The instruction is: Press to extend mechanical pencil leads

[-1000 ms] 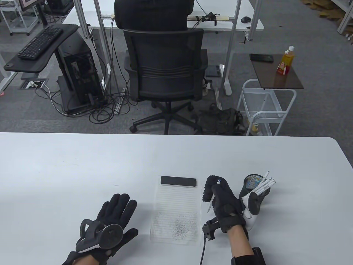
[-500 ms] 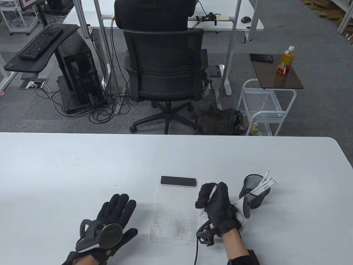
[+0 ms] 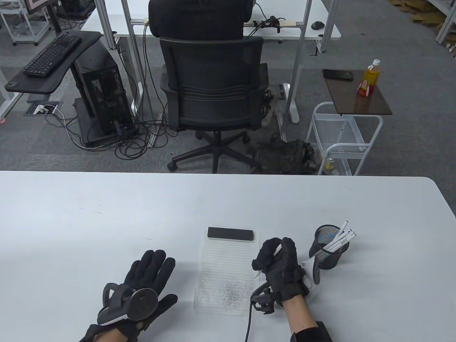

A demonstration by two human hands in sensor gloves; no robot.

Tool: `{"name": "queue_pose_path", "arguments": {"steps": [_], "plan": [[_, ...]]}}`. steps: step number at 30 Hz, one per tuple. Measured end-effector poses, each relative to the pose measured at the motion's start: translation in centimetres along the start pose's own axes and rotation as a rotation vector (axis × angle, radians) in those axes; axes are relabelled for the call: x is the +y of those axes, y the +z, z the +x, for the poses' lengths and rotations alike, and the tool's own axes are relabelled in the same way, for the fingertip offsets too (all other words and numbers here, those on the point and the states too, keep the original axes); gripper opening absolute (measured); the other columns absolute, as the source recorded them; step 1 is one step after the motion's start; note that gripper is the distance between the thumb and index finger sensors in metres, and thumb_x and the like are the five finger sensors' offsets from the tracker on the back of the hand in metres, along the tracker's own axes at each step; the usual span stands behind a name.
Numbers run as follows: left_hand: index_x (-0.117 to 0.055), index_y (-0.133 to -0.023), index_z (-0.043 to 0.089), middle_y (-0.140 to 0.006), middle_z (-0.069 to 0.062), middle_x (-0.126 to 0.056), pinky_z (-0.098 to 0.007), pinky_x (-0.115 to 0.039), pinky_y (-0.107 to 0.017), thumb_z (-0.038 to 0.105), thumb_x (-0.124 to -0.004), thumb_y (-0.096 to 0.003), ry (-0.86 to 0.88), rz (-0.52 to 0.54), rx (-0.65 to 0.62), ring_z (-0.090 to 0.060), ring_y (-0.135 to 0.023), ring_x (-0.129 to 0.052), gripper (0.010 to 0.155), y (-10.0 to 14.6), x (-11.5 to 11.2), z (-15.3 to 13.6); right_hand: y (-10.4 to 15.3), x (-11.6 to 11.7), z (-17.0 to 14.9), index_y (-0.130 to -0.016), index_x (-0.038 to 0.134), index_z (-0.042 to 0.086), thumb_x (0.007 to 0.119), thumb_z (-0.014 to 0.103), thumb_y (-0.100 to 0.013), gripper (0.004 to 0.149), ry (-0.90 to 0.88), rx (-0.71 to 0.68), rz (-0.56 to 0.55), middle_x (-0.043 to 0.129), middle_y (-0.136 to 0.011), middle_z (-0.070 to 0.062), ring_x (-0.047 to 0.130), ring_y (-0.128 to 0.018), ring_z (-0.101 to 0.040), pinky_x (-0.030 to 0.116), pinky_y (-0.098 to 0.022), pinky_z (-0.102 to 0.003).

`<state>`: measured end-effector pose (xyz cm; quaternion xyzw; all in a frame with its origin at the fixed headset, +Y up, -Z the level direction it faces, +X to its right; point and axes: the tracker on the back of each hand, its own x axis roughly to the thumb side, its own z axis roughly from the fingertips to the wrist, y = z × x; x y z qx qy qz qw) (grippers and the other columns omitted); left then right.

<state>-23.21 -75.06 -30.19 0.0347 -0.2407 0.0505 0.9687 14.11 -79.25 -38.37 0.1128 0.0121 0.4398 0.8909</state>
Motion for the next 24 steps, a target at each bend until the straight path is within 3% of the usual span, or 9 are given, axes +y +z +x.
{"name": "queue_pose_path", "arguments": {"steps": [3,8,13,18,22,24], "plan": [[-0.023,-0.114,0.025,-0.120,-0.013,-0.022,-0.065,-0.041,-0.077,0.065,-0.063,-0.0448,-0.004,-0.005,0.001,-0.048,-0.111,-0.031,0.090,0.01,-0.02,0.00,-0.06,-0.03,-0.07,-0.070,0.086,0.008,0.059,0.058,-0.059,0.058,-0.017,-0.026,-0.016,0.087,-0.052,-0.011,0.084,-0.035,-0.036,0.076,-0.036,-0.062],[-0.023,-0.114,0.025,-0.120,-0.013,-0.022,-0.065,-0.041,-0.077,0.065,-0.063,-0.0448,-0.001,-0.005,0.002,-0.048,-0.111,-0.031,0.090,-0.01,-0.03,-0.02,-0.01,-0.02,-0.14,-0.069,0.087,0.009,0.055,0.069,-0.055,0.070,-0.017,-0.043,-0.033,0.088,-0.051,-0.010,0.084,-0.035,-0.035,0.077,-0.036,-0.061],[-0.023,-0.114,0.025,-0.120,-0.013,-0.022,-0.065,-0.040,-0.077,0.065,-0.063,-0.0448,-0.001,-0.006,0.001,-0.048,-0.111,-0.030,0.090,-0.02,-0.06,0.00,0.07,-0.17,-0.27,-0.069,0.087,0.007,0.059,0.056,-0.059,0.057,-0.002,-0.043,-0.036,0.087,-0.050,-0.011,0.084,-0.035,-0.036,0.076,-0.037,-0.063],[-0.023,-0.114,0.025,-0.120,-0.013,-0.022,-0.065,-0.040,-0.077,0.065,-0.063,-0.0449,-0.002,-0.004,0.001,-0.048,-0.111,-0.030,0.089,-0.01,-0.06,-0.01,0.05,-0.05,-0.42,-0.069,0.087,0.008,0.056,0.066,-0.056,0.067,-0.005,-0.050,-0.031,0.087,-0.050,-0.010,0.084,-0.035,-0.035,0.076,-0.037,-0.061],[-0.023,-0.114,0.024,-0.120,-0.013,-0.022,-0.065,-0.041,-0.077,0.065,-0.063,-0.0448,-0.005,-0.007,0.000,-0.048,-0.111,-0.030,0.090,0.00,-0.05,0.01,0.04,-0.06,-0.47,-0.068,0.087,0.007,0.058,0.056,-0.058,0.058,0.033,-0.050,-0.020,0.087,-0.049,-0.011,0.084,-0.034,-0.036,0.076,-0.037,-0.063],[-0.023,-0.114,0.024,-0.120,-0.013,-0.022,-0.065,-0.040,-0.077,0.065,-0.063,-0.0449,0.000,-0.006,0.000,-0.049,-0.111,-0.030,0.090,-0.01,-0.08,-0.02,-0.01,-0.13,-0.66,-0.068,0.087,0.007,0.057,0.057,-0.058,0.059,0.016,-0.050,-0.023,0.087,-0.050,-0.011,0.084,-0.035,-0.036,0.075,-0.037,-0.063]]}}
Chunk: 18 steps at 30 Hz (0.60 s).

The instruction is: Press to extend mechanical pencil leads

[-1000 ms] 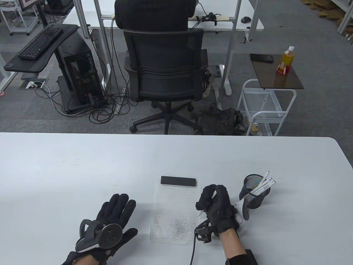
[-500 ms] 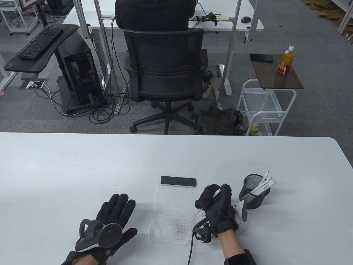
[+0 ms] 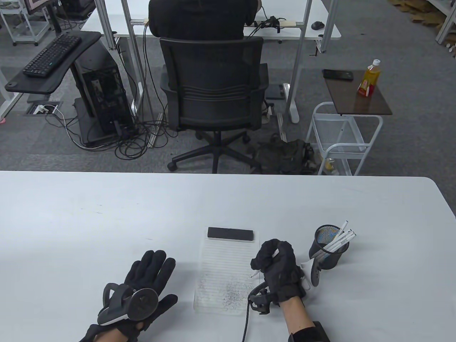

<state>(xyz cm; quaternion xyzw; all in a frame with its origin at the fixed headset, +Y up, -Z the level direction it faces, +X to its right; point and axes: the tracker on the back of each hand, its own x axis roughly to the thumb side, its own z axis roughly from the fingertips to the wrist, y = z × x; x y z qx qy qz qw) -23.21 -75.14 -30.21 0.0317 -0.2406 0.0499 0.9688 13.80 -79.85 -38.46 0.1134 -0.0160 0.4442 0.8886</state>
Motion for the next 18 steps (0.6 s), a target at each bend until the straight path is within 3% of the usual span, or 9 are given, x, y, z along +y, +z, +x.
{"name": "queue_pose_path", "arguments": {"steps": [3,6,18], "plan": [[-0.023,-0.114,0.025,-0.120,-0.013,-0.022,-0.065,-0.041,-0.077,0.065,-0.063,-0.0449,-0.006,-0.002,0.000,-0.048,-0.111,-0.030,0.090,0.0,0.0,0.0,0.1,0.0,-0.3,-0.070,0.087,0.007,0.055,0.066,-0.056,0.069,-0.002,0.028,0.008,0.087,-0.051,-0.011,0.084,-0.036,-0.036,0.075,-0.038,-0.063],[-0.023,-0.114,0.025,-0.120,-0.013,-0.022,-0.065,-0.040,-0.077,0.065,-0.063,-0.0449,0.000,0.000,0.001,-0.048,-0.111,-0.030,0.089,0.0,0.0,0.0,0.1,0.0,-0.6,-0.070,0.086,0.007,0.054,0.068,-0.055,0.071,0.016,0.037,0.024,0.087,-0.052,-0.011,0.084,-0.037,-0.036,0.075,-0.039,-0.063],[-0.023,-0.114,0.025,-0.120,-0.013,-0.022,-0.065,-0.040,-0.077,0.065,-0.063,-0.0449,-0.004,-0.005,-0.001,-0.048,-0.111,-0.030,0.089,0.0,-0.1,0.0,0.4,0.8,-1.6,-0.067,0.087,0.006,0.057,0.054,-0.057,0.057,0.014,0.012,0.022,0.087,-0.048,-0.011,0.084,-0.034,-0.037,0.075,-0.037,-0.064]]}}
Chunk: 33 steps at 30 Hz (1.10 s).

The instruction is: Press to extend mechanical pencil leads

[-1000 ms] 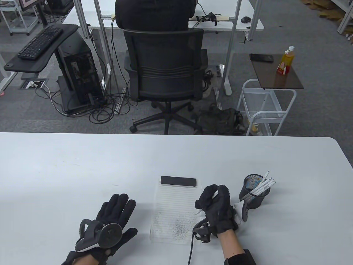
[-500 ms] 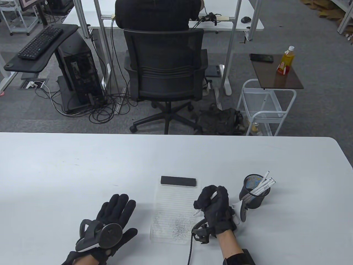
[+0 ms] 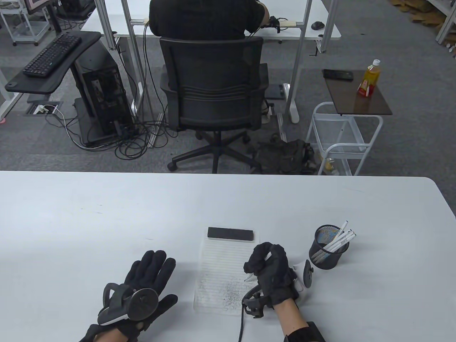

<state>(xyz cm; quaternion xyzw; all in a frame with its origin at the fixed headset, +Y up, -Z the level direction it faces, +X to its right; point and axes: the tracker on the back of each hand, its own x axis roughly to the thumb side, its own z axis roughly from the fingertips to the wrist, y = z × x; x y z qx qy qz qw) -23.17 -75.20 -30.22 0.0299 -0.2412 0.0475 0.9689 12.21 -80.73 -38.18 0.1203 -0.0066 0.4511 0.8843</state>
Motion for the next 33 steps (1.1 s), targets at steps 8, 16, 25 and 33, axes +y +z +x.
{"name": "queue_pose_path", "arguments": {"steps": [8,16,25,33], "plan": [[-0.024,-0.114,0.024,-0.120,-0.013,-0.023,-0.065,-0.040,-0.076,0.065,-0.063,-0.0450,-0.003,-0.003,0.001,-0.048,-0.111,-0.030,0.089,0.01,0.00,0.00,-0.03,-0.07,-0.18,-0.067,0.088,0.006,0.057,0.052,-0.057,0.056,0.048,0.009,0.004,0.087,-0.048,-0.012,0.084,-0.035,-0.037,0.074,-0.038,-0.064],[-0.024,-0.114,0.024,-0.120,-0.013,-0.023,-0.065,-0.040,-0.076,0.065,-0.063,-0.0449,-0.001,-0.001,0.001,-0.048,-0.111,-0.030,0.089,-0.02,-0.01,0.00,-0.11,-0.08,-0.35,-0.067,0.088,0.006,0.058,0.052,-0.057,0.055,0.065,0.010,0.015,0.087,-0.049,-0.012,0.084,-0.035,-0.037,0.074,-0.039,-0.064],[-0.024,-0.114,0.024,-0.120,-0.013,-0.023,-0.065,-0.040,-0.076,0.064,-0.063,-0.0450,-0.003,-0.006,0.003,-0.048,-0.111,-0.030,0.089,-0.02,-0.09,-0.01,-0.09,0.05,-0.67,-0.067,0.088,0.006,0.058,0.051,-0.057,0.055,0.080,0.018,0.018,0.087,-0.048,-0.012,0.084,-0.035,-0.038,0.074,-0.038,-0.065],[-0.024,-0.114,0.025,-0.120,-0.013,-0.023,-0.065,-0.040,-0.076,0.065,-0.063,-0.0449,-0.002,-0.006,0.004,-0.048,-0.111,-0.031,0.089,-0.05,-0.05,-0.05,-0.12,0.12,-0.64,-0.068,0.088,0.006,0.058,0.052,-0.057,0.056,0.076,0.016,0.024,0.087,-0.049,-0.012,0.084,-0.035,-0.037,0.074,-0.039,-0.064]]}}
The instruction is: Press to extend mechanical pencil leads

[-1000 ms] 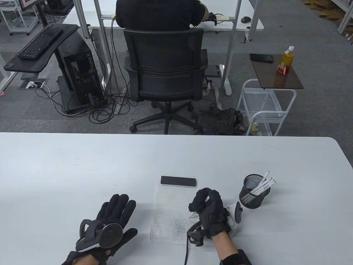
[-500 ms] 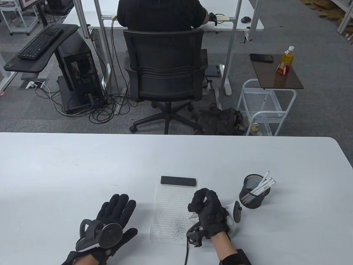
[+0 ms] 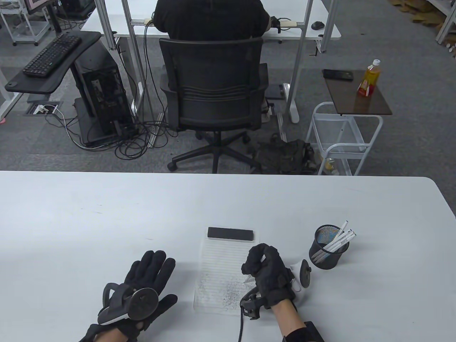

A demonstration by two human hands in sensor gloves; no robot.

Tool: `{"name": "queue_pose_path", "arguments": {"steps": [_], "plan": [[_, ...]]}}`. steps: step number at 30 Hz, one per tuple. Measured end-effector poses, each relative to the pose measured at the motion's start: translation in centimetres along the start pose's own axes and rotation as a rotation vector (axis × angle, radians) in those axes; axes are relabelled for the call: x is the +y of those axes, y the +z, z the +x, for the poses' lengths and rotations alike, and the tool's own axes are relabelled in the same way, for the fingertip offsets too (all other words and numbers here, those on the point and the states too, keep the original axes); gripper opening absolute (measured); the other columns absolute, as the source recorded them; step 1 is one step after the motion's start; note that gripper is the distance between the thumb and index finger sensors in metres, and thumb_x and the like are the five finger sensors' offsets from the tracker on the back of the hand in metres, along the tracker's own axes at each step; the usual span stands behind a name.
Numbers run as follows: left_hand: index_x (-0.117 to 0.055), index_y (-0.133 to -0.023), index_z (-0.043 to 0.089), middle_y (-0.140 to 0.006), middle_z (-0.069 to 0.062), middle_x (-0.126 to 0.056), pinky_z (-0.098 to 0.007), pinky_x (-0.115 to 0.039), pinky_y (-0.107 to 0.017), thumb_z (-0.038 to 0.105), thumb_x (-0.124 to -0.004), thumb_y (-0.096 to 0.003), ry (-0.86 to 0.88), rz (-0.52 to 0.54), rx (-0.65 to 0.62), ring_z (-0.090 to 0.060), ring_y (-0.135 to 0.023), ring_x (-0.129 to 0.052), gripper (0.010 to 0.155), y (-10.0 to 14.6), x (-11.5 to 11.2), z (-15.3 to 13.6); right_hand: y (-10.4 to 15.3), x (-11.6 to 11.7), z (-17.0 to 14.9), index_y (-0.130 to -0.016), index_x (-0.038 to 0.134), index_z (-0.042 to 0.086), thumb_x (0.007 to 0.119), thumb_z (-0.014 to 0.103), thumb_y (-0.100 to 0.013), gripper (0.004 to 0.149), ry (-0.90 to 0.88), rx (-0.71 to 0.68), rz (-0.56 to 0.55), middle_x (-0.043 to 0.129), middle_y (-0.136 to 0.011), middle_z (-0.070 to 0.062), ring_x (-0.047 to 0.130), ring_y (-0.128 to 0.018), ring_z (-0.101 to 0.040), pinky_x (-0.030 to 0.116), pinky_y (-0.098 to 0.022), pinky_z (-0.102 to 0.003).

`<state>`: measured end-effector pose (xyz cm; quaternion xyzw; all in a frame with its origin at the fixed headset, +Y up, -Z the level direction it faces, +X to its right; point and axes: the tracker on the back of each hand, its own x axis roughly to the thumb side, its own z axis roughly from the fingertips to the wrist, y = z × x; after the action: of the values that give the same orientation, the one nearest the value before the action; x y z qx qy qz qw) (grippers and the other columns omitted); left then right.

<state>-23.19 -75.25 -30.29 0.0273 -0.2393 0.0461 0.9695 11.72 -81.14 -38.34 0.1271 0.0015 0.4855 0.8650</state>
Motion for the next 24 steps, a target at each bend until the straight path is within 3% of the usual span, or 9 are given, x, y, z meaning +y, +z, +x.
{"name": "queue_pose_path", "arguments": {"steps": [3,5,6,8,11,12,17,24], "plan": [[-0.024,-0.114,0.025,-0.120,-0.013,-0.023,-0.065,-0.040,-0.076,0.065,-0.063,-0.0449,0.003,0.000,0.002,-0.048,-0.111,-0.030,0.089,0.0,0.0,0.0,-0.1,0.2,0.3,-0.071,0.086,0.006,0.057,0.055,-0.057,0.059,-0.009,-0.015,0.013,0.086,-0.052,-0.013,0.083,-0.038,-0.037,0.073,-0.040,-0.064],[-0.024,-0.114,0.024,-0.120,-0.013,-0.023,-0.065,-0.040,-0.076,0.064,-0.063,-0.0450,-0.001,0.002,0.003,-0.048,-0.111,-0.030,0.089,0.0,0.0,-0.1,-0.3,0.8,1.3,-0.090,0.075,0.003,0.060,0.059,-0.057,0.067,0.044,-0.002,0.087,0.080,-0.066,-0.018,0.079,-0.049,-0.042,0.067,-0.046,-0.068],[-0.024,-0.114,0.024,-0.120,-0.013,-0.023,-0.065,-0.040,-0.076,0.064,-0.063,-0.0450,0.000,0.005,0.003,-0.048,-0.111,-0.030,0.089,0.0,0.1,-0.1,-0.3,1.0,1.7,-0.100,0.065,0.004,0.058,0.057,-0.058,0.068,0.089,0.007,0.123,0.075,-0.075,-0.019,0.075,-0.057,-0.044,0.065,-0.050,-0.068],[-0.024,-0.114,0.024,-0.120,-0.013,-0.023,-0.065,-0.040,-0.076,0.064,-0.063,-0.0450,0.003,0.007,0.005,-0.049,-0.111,-0.030,0.089,0.0,0.1,-0.1,-0.6,1.6,3.0,-0.109,0.054,0.005,0.058,0.043,-0.061,0.061,0.165,0.046,0.197,0.063,-0.090,-0.023,0.067,-0.067,-0.048,0.062,-0.053,-0.069],[-0.024,-0.114,0.024,-0.120,-0.013,-0.023,-0.065,-0.040,-0.076,0.064,-0.063,-0.0450,-0.003,0.004,0.004,-0.048,-0.111,-0.030,0.089,0.0,0.0,-0.1,-0.9,1.9,4.6,-0.109,0.056,0.006,0.064,0.027,-0.058,0.056,0.387,0.113,0.169,0.057,-0.093,-0.024,0.067,-0.069,-0.049,0.065,-0.051,-0.067],[-0.024,-0.114,0.024,-0.120,-0.013,-0.023,-0.065,-0.040,-0.076,0.064,-0.063,-0.0452,-0.002,0.004,0.004,-0.048,-0.111,-0.030,0.089,0.0,0.0,-0.1,-1.1,1.8,5.3,-0.108,0.058,0.006,0.065,0.023,-0.056,0.055,0.574,0.181,0.171,0.055,-0.094,-0.023,0.066,-0.070,-0.049,0.066,-0.051,-0.067],[-0.024,-0.114,0.025,-0.120,-0.013,-0.022,-0.065,-0.040,-0.076,0.064,-0.063,-0.0451,-0.003,-0.001,0.004,-0.049,-0.111,-0.030,0.089,0.0,0.0,-0.2,-2.3,1.5,6.9,-0.106,0.066,0.008,0.072,0.012,-0.053,0.053,1.100,0.257,0.246,0.040,-0.096,-0.021,0.063,-0.074,-0.047,0.070,-0.050,-0.065],[-0.024,-0.114,0.024,-0.120,-0.013,-0.022,-0.065,-0.040,-0.076,0.064,-0.063,-0.0452,0.000,-0.006,0.006,-0.048,-0.111,-0.030,0.089,0.0,0.0,-0.2,-3.5,1.2,6.3,-0.104,0.071,0.007,0.078,0.007,-0.051,0.053,1.436,0.385,0.257,0.055,-0.089,-0.021,0.067,-0.072,-0.048,0.071,-0.051,-0.066]]}}
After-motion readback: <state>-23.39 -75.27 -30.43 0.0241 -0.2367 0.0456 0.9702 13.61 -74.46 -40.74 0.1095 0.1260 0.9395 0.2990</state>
